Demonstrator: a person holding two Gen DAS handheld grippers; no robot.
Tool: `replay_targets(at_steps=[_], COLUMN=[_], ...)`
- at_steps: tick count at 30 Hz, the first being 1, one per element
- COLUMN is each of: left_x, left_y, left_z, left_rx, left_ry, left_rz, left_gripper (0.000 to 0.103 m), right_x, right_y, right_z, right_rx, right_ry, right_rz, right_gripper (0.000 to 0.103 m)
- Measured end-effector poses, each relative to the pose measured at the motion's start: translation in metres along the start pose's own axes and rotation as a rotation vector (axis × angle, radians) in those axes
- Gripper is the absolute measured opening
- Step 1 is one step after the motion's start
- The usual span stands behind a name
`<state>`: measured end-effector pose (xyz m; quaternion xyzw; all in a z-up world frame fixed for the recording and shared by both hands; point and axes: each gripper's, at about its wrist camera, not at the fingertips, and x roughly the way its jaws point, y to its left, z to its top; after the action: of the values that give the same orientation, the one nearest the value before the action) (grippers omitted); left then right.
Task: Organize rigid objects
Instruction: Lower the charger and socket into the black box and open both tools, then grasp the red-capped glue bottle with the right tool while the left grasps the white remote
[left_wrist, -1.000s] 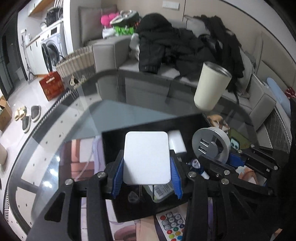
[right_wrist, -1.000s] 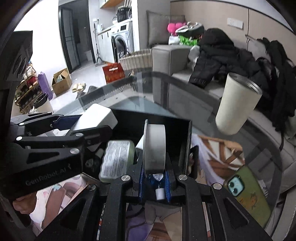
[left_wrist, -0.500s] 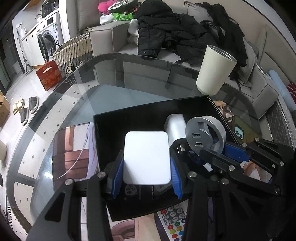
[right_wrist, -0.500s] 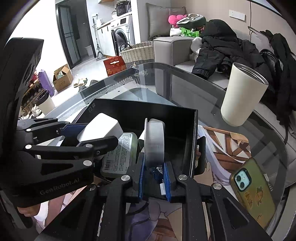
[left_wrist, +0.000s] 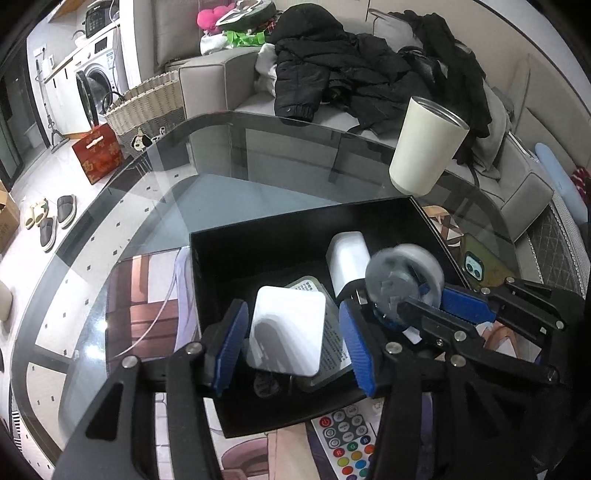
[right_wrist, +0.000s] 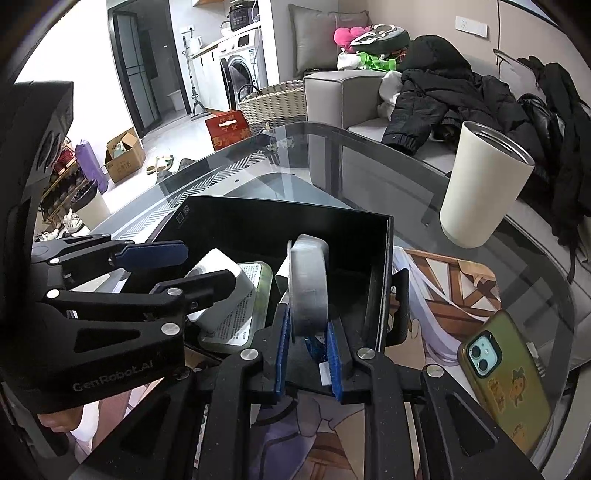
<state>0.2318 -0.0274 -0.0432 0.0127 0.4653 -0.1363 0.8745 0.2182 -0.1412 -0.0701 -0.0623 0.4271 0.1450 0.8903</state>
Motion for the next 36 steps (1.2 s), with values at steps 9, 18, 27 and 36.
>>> replay_targets(at_steps=[9, 18, 27, 36], left_x=[-0.023, -0.072, -0.064, -0.034], left_y=[-0.001, 0.002, 0.016, -0.007], left_z=[-0.005, -0.039, -0.077, -0.087], left_rx=[-0.003, -0.008, -0.025, 0.003], left_ry=[-0.068, -0.208, -0.149, -0.037], left_rz=[-0.014, 0.032, 0.067, 0.035], left_gripper=[0.062, 0.065, 0.066, 0.066], right_x=[-0.018, -0.065, -0.037, -0.018], right_y=[0.002, 0.025, 0.044, 0.037], right_z=[-0.007, -0.032, -0.065, -0.085], right_rx=[0.005, -0.039, -0.077, -0.067], right_ry=[-0.032, -0.133, 0.01, 0.085], right_rz=[0.004, 0.027, 0.108, 0.096], right_gripper=[0.021, 0.021, 0.021, 0.023])
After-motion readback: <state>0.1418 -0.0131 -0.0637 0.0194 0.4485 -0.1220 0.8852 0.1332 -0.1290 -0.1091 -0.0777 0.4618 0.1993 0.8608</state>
